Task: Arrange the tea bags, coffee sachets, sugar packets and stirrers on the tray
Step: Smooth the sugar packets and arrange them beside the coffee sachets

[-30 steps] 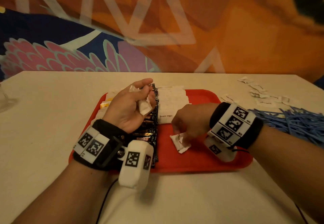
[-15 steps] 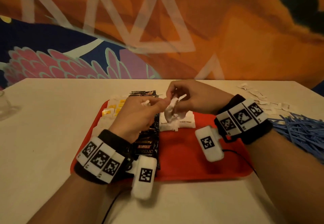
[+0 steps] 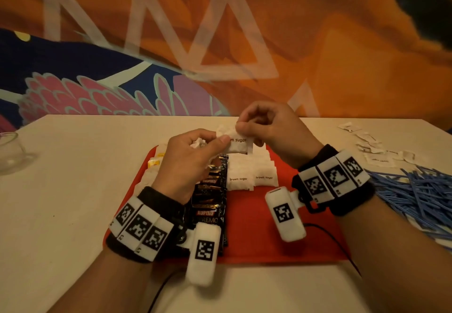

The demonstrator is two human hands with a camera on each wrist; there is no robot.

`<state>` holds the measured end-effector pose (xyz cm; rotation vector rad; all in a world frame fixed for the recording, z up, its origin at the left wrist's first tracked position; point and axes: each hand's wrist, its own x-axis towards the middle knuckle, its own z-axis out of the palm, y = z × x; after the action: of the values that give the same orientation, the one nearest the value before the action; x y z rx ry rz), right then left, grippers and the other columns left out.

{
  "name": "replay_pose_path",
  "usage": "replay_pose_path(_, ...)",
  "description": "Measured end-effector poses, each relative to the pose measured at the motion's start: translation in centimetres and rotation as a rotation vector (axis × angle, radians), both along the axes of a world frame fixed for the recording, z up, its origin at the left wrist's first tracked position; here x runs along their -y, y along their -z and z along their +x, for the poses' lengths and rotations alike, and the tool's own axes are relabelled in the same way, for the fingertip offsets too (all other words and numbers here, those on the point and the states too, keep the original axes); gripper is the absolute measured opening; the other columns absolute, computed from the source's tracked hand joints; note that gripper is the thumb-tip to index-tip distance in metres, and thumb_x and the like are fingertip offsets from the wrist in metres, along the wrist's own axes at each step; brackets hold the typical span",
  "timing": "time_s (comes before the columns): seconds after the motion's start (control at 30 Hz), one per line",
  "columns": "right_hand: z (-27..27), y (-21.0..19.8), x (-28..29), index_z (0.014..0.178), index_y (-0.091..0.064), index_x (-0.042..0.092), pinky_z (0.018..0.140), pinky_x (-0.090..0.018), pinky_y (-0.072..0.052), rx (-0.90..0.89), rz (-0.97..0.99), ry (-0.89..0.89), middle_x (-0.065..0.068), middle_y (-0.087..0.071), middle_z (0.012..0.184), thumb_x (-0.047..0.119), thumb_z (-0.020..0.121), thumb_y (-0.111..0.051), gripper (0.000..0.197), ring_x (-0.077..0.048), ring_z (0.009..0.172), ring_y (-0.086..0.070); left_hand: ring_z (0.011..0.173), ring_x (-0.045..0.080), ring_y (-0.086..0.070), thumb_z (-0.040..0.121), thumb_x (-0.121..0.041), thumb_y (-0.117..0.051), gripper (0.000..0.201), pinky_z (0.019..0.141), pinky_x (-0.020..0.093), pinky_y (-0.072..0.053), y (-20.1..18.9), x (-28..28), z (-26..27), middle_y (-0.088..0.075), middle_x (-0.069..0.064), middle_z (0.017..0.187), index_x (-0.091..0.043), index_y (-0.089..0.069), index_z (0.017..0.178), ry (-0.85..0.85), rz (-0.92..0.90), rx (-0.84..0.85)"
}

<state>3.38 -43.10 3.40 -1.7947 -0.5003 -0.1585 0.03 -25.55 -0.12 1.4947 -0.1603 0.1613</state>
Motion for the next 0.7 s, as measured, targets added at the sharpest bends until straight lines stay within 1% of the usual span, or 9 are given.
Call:
replay_pose_path(0.1, 0.1, 0.5, -0.2, 0.076, -0.064, 0.011, 0.050, -0.024, -0.037, -0.034, 0.140, 0.077, 0.005, -0.059, 0.058, 0.014, 0.087, -0.072, 0.014, -0.007, 0.049, -0.046, 0.052, 0.009, -0.055, 0.086, -0.016, -0.073, 0.010, 0.035, 0.018, -0.030, 0.0, 0.1, 0.0, -0.064, 0.004, 0.071, -0.008, -0.067, 0.086, -0.012, -0.047, 0.017)
replay_pose_path(0.2, -0.1, 0.7, -0.2, 0.083, -0.067, 0.011, 0.056, -0.026, -0.042, -0.092, 0.123, 0.017, 0.000, -0.064, 0.076, 0.034, 0.075, -0.076, 0.025, -0.011, 0.068, -0.055, 0.055, 0.009, -0.056, 0.086, -0.014, -0.073, 0.004, 0.036, 0.018, -0.030, 0.0, 0.1, 0.1, -0.063, 0.005, 0.074, -0.013, -0.070, 0.089, -0.037, -0.081, 0.037)
replay_pose_path(0.27, -0.3, 0.8, -0.2, 0.082, -0.068, 0.011, 0.062, -0.029, -0.045, -0.112, 0.105, -0.039, -0.006, -0.066, 0.085, 0.034, 0.068, -0.076, 0.028, -0.015, 0.077, -0.059, 0.058, 0.012, -0.055, 0.085, -0.013, -0.073, 0.004, 0.036, 0.018, -0.030, 0.0, 0.0, 0.2, -0.063, 0.004, 0.072, -0.017, -0.072, 0.085, -0.041, -0.088, 0.046)
replay_pose_path(0.37, -0.3, 0.6, -0.5, 0.078, -0.064, 0.006, 0.067, -0.030, -0.049, -0.165, 0.265, -0.059, -0.012, -0.065, 0.085, 0.021, 0.084, -0.068, 0.017, -0.021, 0.078, -0.061, 0.067, 0.025, -0.051, 0.085, -0.013, -0.074, 0.014, 0.037, 0.020, -0.029, 0.1, -0.2, 0.3, -0.063, 0.005, 0.070, -0.023, -0.072, 0.075, -0.046, -0.083, 0.054)
replay_pose_path(0.43, -0.2, 0.5, -0.6, 0.080, -0.064, 0.006, 0.066, -0.029, -0.052, -0.235, 0.370, -0.062, -0.010, -0.066, 0.083, 0.025, 0.095, -0.059, 0.025, -0.021, 0.076, -0.064, 0.072, 0.027, -0.050, 0.085, -0.012, -0.074, 0.021, 0.037, 0.020, -0.029, 0.2, -0.3, 0.4, -0.063, 0.008, 0.074, -0.026, -0.073, 0.069, -0.047, -0.091, 0.059)
replay_pose_path(0.47, -0.1, 0.5, -0.5, 0.082, -0.064, 0.007, 0.065, -0.029, -0.052, -0.256, 0.379, -0.072, -0.009, -0.067, 0.084, 0.030, 0.095, -0.058, 0.027, -0.020, 0.076, -0.065, 0.073, 0.028, -0.049, 0.085, -0.012, -0.073, 0.023, 0.037, 0.019, -0.029, 0.2, -0.3, 0.4, -0.062, 0.009, 0.075, -0.026, -0.072, 0.068, -0.049, -0.095, 0.058)
replay_pose_path(0.53, 0.0, 0.7, -0.3, 0.084, -0.065, 0.011, 0.066, -0.031, -0.052, -0.225, 0.274, -0.099, -0.007, -0.068, 0.089, 0.035, 0.084, -0.066, 0.024, -0.019, 0.079, -0.064, 0.070, 0.026, -0.049, 0.085, -0.012, -0.073, 0.021, 0.037, 0.019, -0.029, 0.3, -0.4, 0.5, -0.062, 0.009, 0.075, -0.025, -0.072, 0.069, -0.053, -0.095, 0.056)
replay_pose_path(0.6, 0.0, 1.1, -0.1, 0.081, -0.068, 0.012, 0.064, -0.031, -0.052, -0.105, 0.084, -0.077, -0.003, -0.068, 0.087, 0.027, 0.077, -0.075, 0.017, -0.013, 0.075, -0.064, 0.067, 0.021, -0.051, 0.083, -0.017, -0.074, 0.014, 0.037, 0.019, -0.029, 0.2, -0.5, 0.5, -0.061, 0.007, 0.074, -0.025, -0.072, 0.071, -0.046, -0.099, 0.054)
replay_pose_path(0.7, 0.0, 1.1, 0.2, 0.078, -0.069, 0.007, 0.058, -0.027, -0.050, -0.037, 0.009, -0.031, -0.005, -0.067, 0.075, 0.013, 0.083, -0.075, 0.010, -0.011, 0.064, -0.061, 0.059, 0.017, -0.048, 0.077, -0.037, -0.073, 0.014, 0.037, 0.021, -0.028, 0.1, -0.5, 0.5, -0.058, 0.009, 0.072, -0.025, -0.071, 0.069, -0.018, -0.107, 0.041)
